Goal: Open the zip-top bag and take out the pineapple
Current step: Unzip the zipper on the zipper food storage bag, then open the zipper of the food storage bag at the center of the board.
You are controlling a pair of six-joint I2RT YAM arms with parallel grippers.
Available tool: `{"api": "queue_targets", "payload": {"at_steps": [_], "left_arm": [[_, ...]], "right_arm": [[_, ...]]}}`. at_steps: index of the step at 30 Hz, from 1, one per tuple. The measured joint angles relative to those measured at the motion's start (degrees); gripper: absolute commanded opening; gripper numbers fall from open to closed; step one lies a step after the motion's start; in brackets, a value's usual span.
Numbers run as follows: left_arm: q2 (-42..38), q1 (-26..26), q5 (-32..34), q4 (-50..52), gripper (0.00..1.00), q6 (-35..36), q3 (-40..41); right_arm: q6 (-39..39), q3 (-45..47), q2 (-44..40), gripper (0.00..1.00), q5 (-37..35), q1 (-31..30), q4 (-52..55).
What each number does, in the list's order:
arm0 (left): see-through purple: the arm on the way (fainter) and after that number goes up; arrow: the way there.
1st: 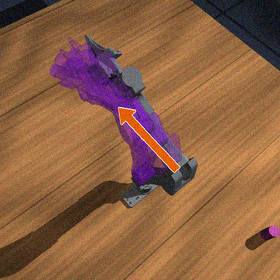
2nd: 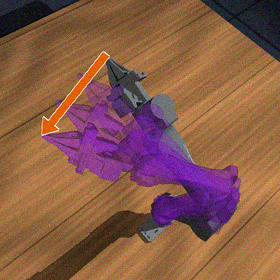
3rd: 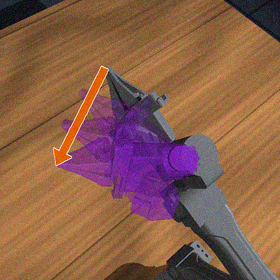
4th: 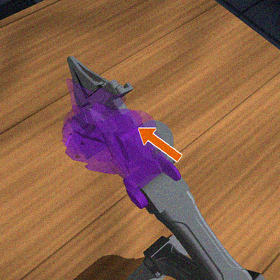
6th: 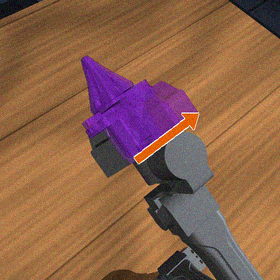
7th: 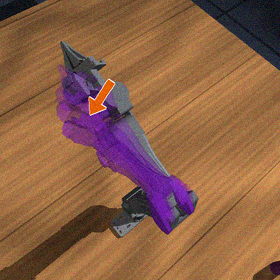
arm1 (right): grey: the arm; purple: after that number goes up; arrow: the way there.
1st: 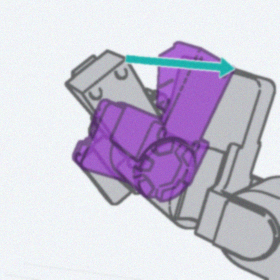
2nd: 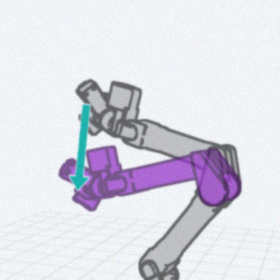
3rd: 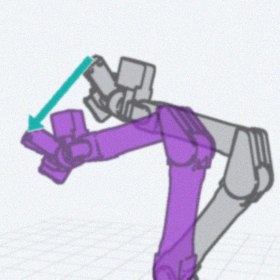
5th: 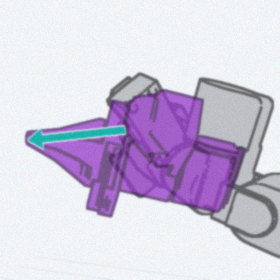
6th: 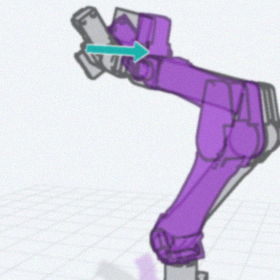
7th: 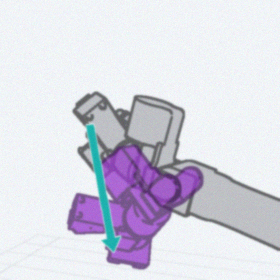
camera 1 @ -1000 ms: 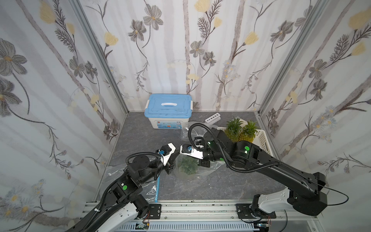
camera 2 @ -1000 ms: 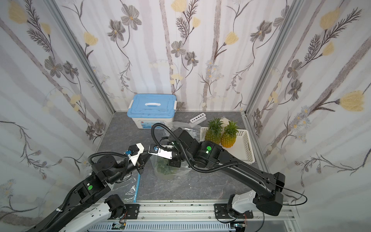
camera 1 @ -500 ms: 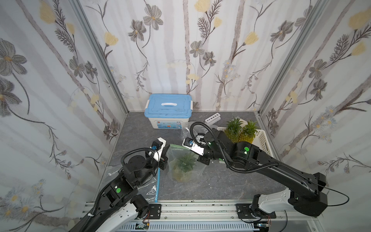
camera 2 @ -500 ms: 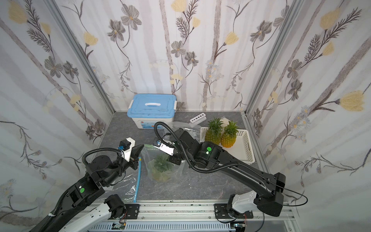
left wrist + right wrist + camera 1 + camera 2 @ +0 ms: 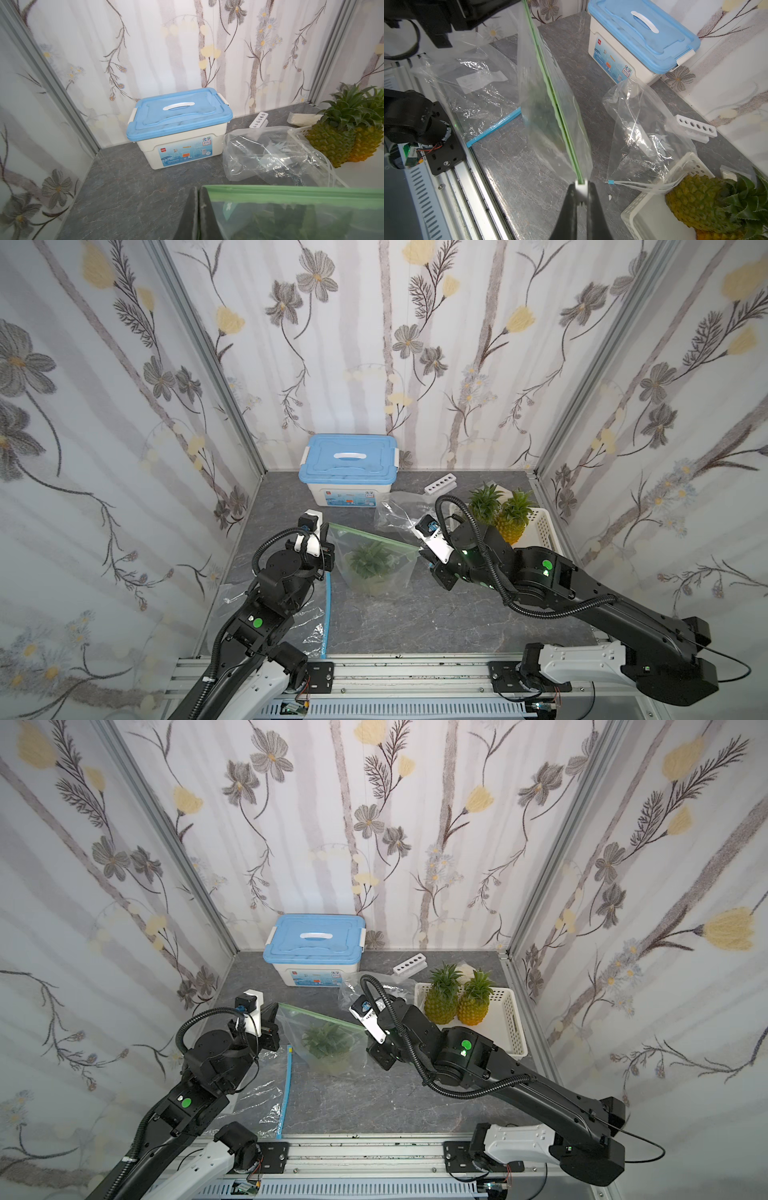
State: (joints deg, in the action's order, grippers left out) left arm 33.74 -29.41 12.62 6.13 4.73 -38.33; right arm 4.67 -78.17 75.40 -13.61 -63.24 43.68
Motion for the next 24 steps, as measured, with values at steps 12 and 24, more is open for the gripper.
{"api": "queue_targets", "payload": {"at_steps": [12, 24], "left_arm": [[-3.87, 1.40, -12.13, -8.52, 0.00, -8.44, 5.84], [-11.63, 1.42, -20.02, -12.31, 0.00, -13.14, 13.35]], "right_arm": [[4.57, -0.55, -1.75, 0.37, -3.78, -1.66, 4.57], [4.26, -18.82, 12.94, 0.18, -2.29, -0.39, -0.46]]}}
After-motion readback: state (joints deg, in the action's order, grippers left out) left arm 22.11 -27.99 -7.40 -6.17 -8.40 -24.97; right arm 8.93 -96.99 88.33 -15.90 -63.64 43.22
